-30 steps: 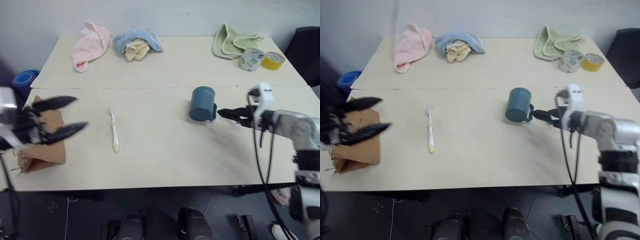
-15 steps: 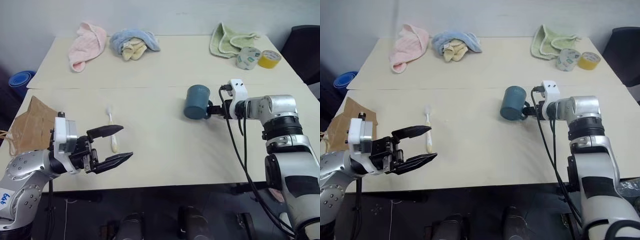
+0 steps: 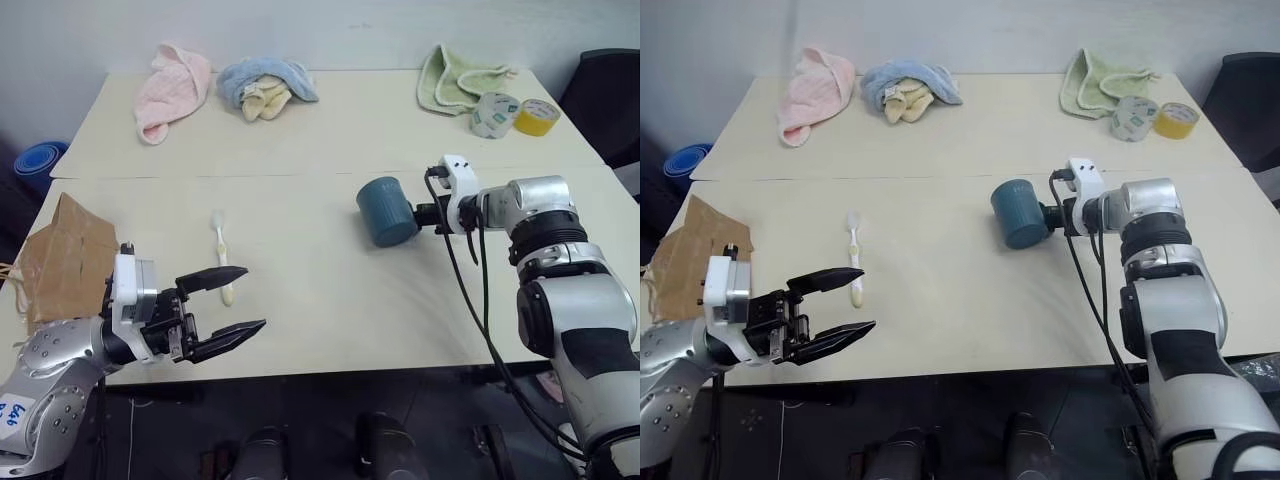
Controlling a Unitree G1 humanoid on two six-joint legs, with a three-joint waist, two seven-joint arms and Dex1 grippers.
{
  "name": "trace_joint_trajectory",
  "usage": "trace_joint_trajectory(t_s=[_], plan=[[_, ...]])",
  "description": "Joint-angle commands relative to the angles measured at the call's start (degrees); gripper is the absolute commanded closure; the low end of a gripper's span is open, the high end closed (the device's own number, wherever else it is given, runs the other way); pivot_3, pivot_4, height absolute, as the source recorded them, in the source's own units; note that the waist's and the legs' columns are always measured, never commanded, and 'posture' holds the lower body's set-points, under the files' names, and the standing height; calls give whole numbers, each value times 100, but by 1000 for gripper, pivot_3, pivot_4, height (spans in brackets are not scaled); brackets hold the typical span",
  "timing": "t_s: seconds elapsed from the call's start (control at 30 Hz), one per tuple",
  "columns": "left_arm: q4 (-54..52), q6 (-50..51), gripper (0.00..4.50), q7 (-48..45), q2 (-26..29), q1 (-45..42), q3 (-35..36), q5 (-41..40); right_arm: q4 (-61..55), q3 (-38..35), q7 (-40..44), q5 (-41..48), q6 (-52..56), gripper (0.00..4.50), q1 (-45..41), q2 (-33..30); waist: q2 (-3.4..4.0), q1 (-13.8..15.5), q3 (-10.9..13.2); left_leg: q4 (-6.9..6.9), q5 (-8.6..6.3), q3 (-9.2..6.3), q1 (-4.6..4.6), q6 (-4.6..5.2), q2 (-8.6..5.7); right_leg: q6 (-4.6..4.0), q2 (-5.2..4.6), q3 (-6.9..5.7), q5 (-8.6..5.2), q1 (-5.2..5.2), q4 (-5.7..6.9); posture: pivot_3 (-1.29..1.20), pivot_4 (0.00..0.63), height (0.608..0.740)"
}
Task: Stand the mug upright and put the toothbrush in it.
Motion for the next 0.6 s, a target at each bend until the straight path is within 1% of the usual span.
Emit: trace_joint_trajectory(t_s=[0.03, 0.07, 0.1, 0.17, 0.27, 0.33, 0.37, 0.43, 0.53, 0.6], plan=[[109, -279, 248, 173, -237, 251, 201, 60, -1401, -298, 869, 317, -1840, 4460, 864, 144, 0, 10, 0, 0, 0, 0, 0, 0, 0, 0, 0, 0, 0, 0, 0, 0, 150, 740], [175, -355, 248, 271, -324, 328, 257, 124, -2168, -622, 1334, 750, -2738, 4460, 1264, 391, -2, 28, -1, 1, 0, 0, -2, 0, -1, 0, -1, 0, 0, 1, -5, 0, 150, 740], [216, -414, 248, 339, -383, 381, 290, 167, -2699, -858, 1649, 1055, -3344, 4460, 1552, 573, -2, 24, -1, -2, -1, -3, -1, -1, 0, 2, 0, -2, 1, 2, -8, 0, 150, 740], [258, -519, 248, 482, -495, 458, 347, 226, -3363, -984, 1571, 1128, -4138, 4460, 2153, 897, 10, -27, 6, -12, 0, 0, 0, -4, 2, 4, 3, -1, 2, -6, -8, 0, 150, 740], [306, -586, 248, 617, -586, 505, 385, 232, -3667, -783, 1474, 805, -5177, 4460, 2749, 1212, 10, 2, 6, -13, 2, -1, -1, -7, 0, 4, 0, -2, 2, -9, 0, 0, 150, 740], [344, -656, 248, 679, -611, 517, 384, 288, -3469, -620, 1388, 532, -6118, 4460, 3021, 1448, 8, 67, 5, -4, 0, -7, 0, -4, -3, 5, -2, -3, 2, 1, -4, 0, 150, 740], [364, -716, 248, 705, -629, 508, 368, 338, -3180, -522, 1130, 242, -6575, 4460, 3083, 1533, 8, 72, 5, 1, 0, -9, 1, -4, -4, 6, -2, -3, 3, 7, -8, 0, 150, 740], [389, -798, 248, 745, -678, 481, 354, 364, -2652, -342, 872, -164, -7207, 4460, 3136, 1626, 8, 59, 5, 7, 0, -8, 3, -4, -4, 5, -1, -1, 3, 9, -6, 0, 150, 740], [406, -879, 248, 783, -694, 498, 354, 410, -2062, -238, 617, -414, -7639, 4460, 3103, 1673, 9, 63, 5, 9, 1, -9, 2, -4, -3, 4, -1, -1, 3, 9, -4, 0, 150, 740], [421, -910, 248, 801, -679, 558, 403, 433, -1776, -170, 775, -423, -7789, 4460, 3089, 1604, 9, 52, 5, 8, 0, -10, 3, -4, -3, 4, -1, -1, 3, 9, -4, 0, 150, 740]])
